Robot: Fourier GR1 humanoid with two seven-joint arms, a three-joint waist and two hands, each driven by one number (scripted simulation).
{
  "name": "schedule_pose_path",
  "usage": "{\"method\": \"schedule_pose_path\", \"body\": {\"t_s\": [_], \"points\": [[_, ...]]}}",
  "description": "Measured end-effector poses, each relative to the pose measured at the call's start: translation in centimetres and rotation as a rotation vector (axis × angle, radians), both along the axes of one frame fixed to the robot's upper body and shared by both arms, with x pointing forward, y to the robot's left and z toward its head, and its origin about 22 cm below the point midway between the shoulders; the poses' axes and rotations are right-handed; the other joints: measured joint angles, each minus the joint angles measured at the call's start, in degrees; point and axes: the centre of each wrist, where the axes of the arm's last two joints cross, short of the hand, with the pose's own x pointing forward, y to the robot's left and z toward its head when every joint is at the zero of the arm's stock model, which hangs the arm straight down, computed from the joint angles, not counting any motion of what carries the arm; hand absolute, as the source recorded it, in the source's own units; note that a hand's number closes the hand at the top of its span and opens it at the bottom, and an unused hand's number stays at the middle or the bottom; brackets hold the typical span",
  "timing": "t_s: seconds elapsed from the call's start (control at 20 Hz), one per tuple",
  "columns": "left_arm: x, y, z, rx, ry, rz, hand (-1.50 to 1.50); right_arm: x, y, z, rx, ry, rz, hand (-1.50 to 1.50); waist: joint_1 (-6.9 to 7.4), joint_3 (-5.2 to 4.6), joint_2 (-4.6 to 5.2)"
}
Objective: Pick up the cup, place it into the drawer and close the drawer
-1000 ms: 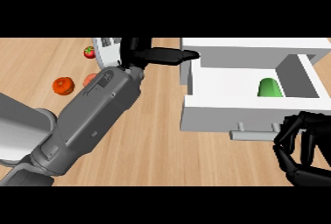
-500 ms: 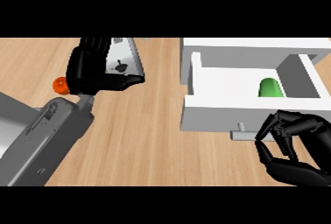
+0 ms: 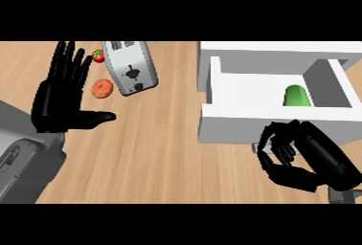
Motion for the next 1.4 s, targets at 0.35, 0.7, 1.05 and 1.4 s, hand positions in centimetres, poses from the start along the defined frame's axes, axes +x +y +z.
{"method": "schedule_pose_path", "body": {"t_s": [0.35, 0.7, 1.05, 1.4], "points": [[-2.5, 3.9, -1.3, -0.003, 0.001, 0.012, -1.5, 3.2, 1.4, -4.5, -0.15, -0.011, -0.013, -1.5, -0.55, 0.01, 0.12], [-4.0, 6.0, -2.6, -0.008, -0.002, 0.019, -1.5, 6.3, 2.8, -8.4, -0.264, 0.03, -0.025, -1.5, -0.89, 0.01, 0.15], [-5.0, 7.9, -3.4, -0.019, 0.003, 0.015, -1.5, 10.1, 2.9, -11.2, -0.297, 0.056, -0.025, -1.5, -0.86, -0.06, 0.06], [-5.7, 8.9, -3.8, -0.021, -0.002, 0.003, -1.5, 14.5, 1.6, -11.0, -0.246, 0.093, -0.019, -1.5, -0.06, -0.08, 0.19]]}}
